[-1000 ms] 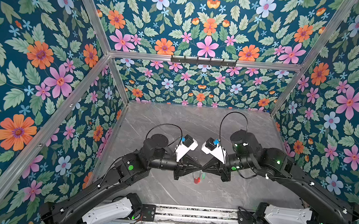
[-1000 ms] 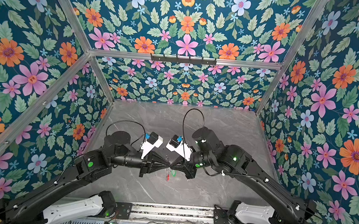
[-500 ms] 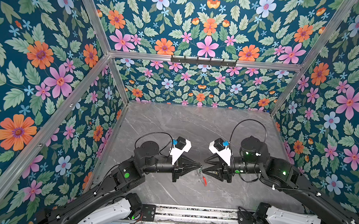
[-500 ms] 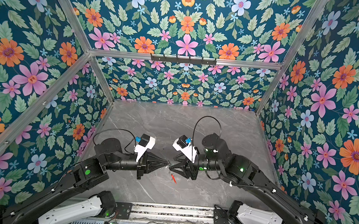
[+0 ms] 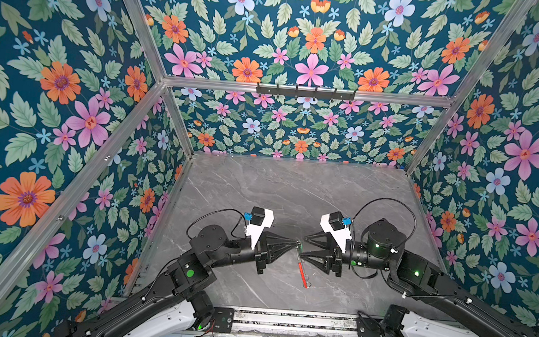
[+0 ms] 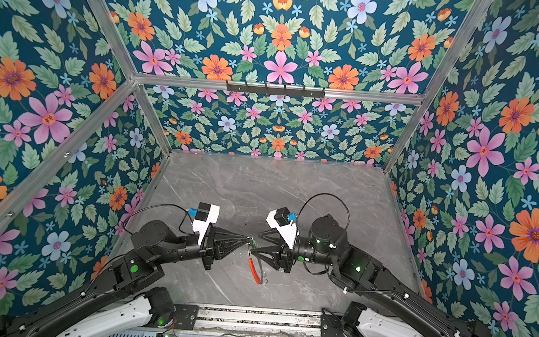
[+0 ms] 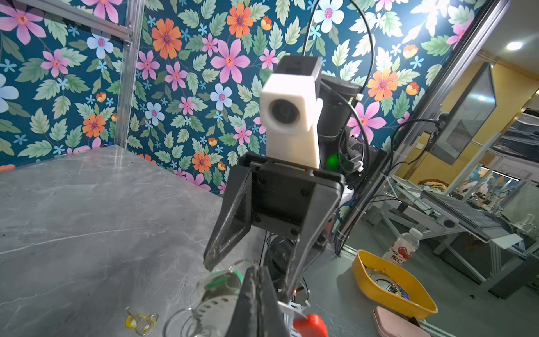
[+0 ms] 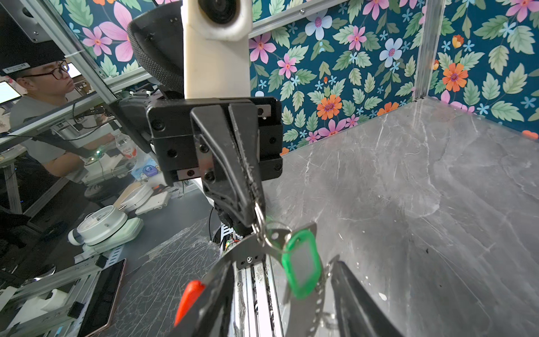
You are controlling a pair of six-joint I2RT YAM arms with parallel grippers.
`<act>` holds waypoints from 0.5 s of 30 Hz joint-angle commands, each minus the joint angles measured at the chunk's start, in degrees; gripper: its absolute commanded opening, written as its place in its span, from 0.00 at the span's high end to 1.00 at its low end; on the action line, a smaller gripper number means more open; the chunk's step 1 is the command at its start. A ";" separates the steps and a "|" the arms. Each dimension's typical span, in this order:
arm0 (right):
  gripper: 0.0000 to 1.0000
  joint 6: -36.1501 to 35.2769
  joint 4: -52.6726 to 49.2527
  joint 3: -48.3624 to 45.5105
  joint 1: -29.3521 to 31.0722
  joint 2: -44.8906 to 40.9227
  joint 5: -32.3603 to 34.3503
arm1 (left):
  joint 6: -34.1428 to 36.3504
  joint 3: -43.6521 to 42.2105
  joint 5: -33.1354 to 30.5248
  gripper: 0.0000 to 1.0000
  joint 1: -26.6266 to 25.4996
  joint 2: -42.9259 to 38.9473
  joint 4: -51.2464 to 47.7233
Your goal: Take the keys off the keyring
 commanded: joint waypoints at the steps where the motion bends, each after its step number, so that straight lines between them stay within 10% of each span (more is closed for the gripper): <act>1: 0.44 1.22 4.60 -0.54 0.24 0.21 -0.30 | -1.59 -0.38 -0.79 1.00 0.09 0.04 5.89; 11: 0.43 -0.16 3.96 0.36 0.28 1.80 2.47 | -3.00 -0.20 2.57 1.00 0.03 1.90 8.04; 15: 0.58 -0.70 3.16 1.11 0.27 2.23 2.10 | -3.53 -0.29 3.15 1.00 0.01 2.08 8.87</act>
